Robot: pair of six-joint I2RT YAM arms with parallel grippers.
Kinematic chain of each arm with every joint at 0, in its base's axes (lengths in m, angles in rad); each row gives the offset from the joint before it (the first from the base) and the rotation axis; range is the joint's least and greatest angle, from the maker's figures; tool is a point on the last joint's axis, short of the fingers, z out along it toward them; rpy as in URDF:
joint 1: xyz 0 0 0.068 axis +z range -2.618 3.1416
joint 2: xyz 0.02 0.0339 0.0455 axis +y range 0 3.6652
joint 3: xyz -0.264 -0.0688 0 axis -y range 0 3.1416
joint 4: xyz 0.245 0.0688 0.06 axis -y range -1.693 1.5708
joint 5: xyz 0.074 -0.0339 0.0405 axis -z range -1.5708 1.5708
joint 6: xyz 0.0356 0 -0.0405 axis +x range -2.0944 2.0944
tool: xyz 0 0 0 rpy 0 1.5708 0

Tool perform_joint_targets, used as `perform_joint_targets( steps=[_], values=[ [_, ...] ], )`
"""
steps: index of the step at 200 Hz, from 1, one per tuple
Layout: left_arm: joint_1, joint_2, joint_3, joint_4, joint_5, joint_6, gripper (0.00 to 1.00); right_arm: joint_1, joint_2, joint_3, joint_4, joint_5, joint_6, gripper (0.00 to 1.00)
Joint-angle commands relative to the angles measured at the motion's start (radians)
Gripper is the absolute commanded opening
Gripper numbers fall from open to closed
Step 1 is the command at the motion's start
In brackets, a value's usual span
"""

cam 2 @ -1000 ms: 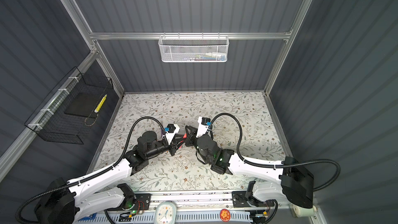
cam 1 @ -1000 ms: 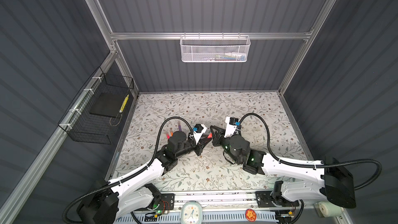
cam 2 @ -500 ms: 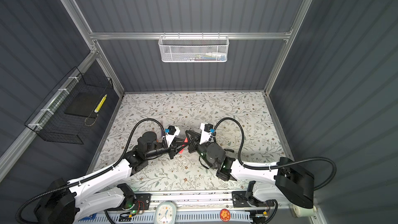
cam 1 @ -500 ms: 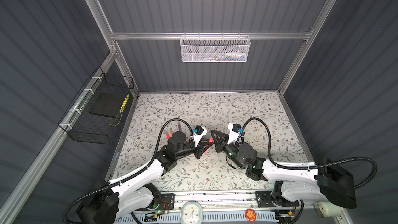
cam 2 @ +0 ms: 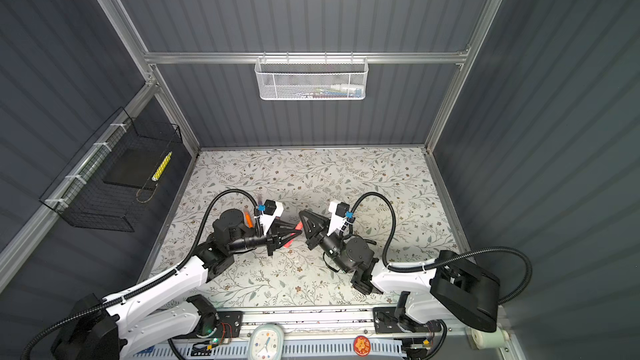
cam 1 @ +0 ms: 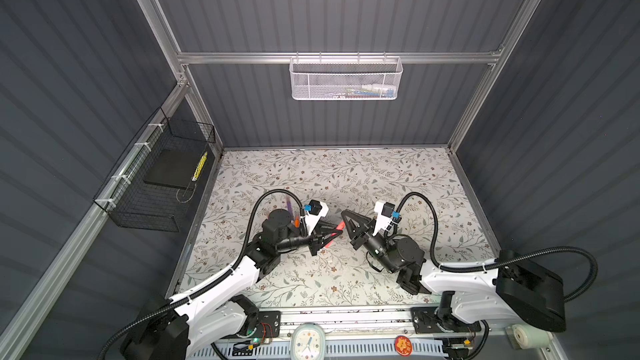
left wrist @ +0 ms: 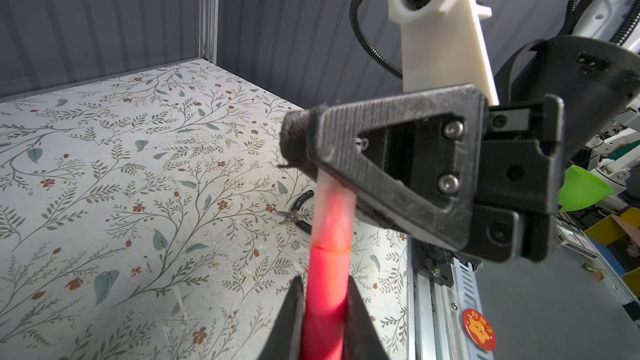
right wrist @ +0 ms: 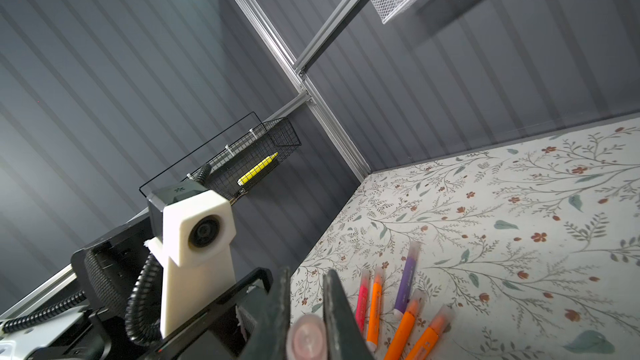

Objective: Insert pens into pen caps
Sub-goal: Put on the pen cap to the pen.

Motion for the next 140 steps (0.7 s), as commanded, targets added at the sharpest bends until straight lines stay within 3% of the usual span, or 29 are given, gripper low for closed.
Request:
perform_joint_targets(
  steps=[1,23,41,63,81,140],
  values=[
    [0.099,-0.001,0.034,0.159,-0.320,-0.097,0.00,0.064,0.001,-0.004,-0.062,-0.225,0.026,0.00],
    [0.098,0.001,0.035,0.148,-0.334,-0.087,0.00,0.064,-0.004,0.027,-0.114,-0.209,0.027,0.00],
    [0.098,0.006,0.035,0.146,-0.342,-0.080,0.00,0.064,0.000,0.038,-0.126,-0.192,0.030,0.22],
    [0.098,0.009,0.026,0.145,-0.356,-0.071,0.00,0.064,-0.023,0.055,-0.193,-0.133,0.030,0.38],
    [0.097,0.018,0.013,0.141,-0.371,-0.061,0.00,0.061,-0.065,0.067,-0.290,-0.042,0.038,0.62],
    [0.097,0.102,-0.048,0.160,-0.434,-0.081,0.00,0.041,-0.184,0.015,-0.424,0.089,0.052,0.88]
  ],
)
